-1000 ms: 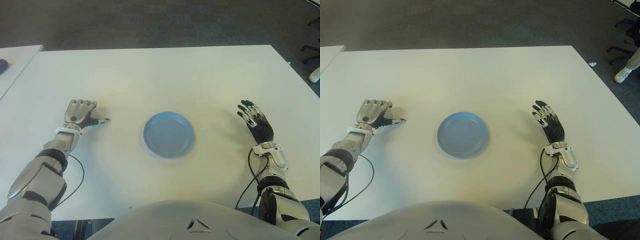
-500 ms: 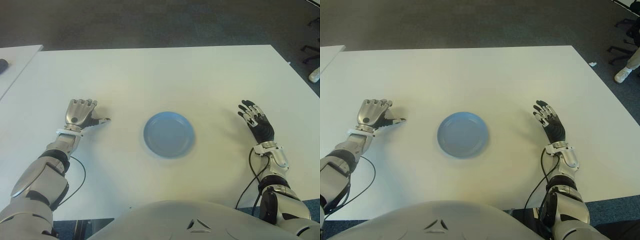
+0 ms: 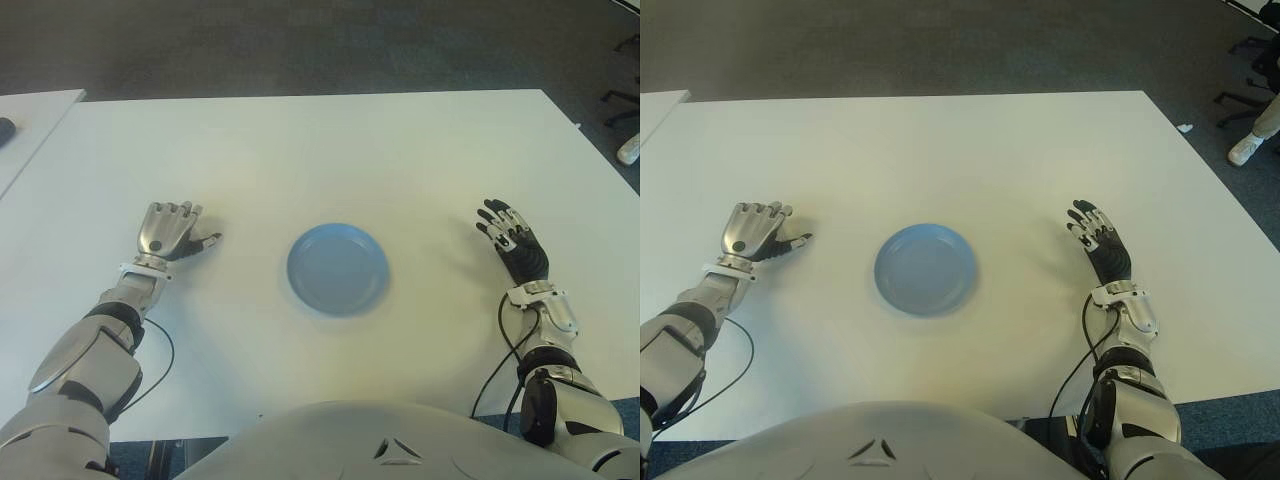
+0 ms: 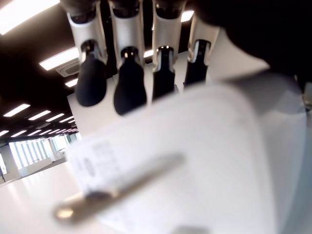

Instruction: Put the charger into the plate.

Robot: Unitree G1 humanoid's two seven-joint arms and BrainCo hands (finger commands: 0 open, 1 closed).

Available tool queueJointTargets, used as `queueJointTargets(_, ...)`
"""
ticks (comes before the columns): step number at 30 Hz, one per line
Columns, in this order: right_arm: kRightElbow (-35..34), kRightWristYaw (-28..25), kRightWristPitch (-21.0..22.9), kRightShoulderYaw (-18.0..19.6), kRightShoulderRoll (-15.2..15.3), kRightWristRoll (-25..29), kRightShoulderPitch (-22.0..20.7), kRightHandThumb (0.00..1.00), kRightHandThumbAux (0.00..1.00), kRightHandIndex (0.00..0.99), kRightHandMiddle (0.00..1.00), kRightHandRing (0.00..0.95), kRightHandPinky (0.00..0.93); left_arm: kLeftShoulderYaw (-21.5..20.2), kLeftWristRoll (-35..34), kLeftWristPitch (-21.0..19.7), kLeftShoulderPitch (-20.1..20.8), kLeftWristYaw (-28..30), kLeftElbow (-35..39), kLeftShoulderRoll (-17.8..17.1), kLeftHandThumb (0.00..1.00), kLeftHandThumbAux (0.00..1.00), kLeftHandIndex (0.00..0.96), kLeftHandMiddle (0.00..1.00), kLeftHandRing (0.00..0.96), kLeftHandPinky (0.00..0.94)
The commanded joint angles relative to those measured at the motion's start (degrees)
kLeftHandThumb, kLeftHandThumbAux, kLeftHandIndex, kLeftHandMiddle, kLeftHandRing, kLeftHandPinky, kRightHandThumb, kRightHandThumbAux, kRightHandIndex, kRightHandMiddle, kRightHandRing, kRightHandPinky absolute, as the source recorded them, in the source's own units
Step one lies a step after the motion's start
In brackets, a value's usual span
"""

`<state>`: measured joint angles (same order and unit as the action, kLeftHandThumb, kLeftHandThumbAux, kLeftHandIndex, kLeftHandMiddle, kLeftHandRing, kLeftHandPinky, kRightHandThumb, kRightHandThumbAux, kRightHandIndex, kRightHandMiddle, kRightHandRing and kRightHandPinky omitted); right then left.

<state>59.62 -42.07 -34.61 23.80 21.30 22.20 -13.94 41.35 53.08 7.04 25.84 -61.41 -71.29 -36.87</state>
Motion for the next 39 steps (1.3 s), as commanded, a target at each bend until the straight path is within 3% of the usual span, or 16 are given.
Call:
queueJointTargets(1, 2.69, 0.42, 2.65, -0.26, -1.43, -0.44, 1.02, 0.248, 0.666, 0.121, 0.101, 0.080, 0.065, 1.11, 1.48, -1.06, -0.89, -0.35, -1.16, 1.21, 0.849, 0.667, 0.403, 0.522, 0.747, 0.686)
queueJointTargets(23, 4.71, 1.37, 2.78, -0.49, -1.33, -1.21, -0.91, 0.248, 0.666, 0.121, 0.101, 0.080, 0.065, 0.26, 0.18, -2.03, -1.69, -2.72, -1.57, 1.49, 0.849, 0.667, 0.404, 0.520, 0.751, 0.687)
queueJointTargets(39, 5.34, 2.29, 2.28, -0.80, -2.14, -1.97, -1.41, 0.248, 0.666, 0.121, 0.101, 0.080, 0.065, -0.37, -0.33, -0.49, -1.15, -3.40, -1.54, 0.91, 0.848, 0.667, 0.404, 0.517, 0.751, 0.680)
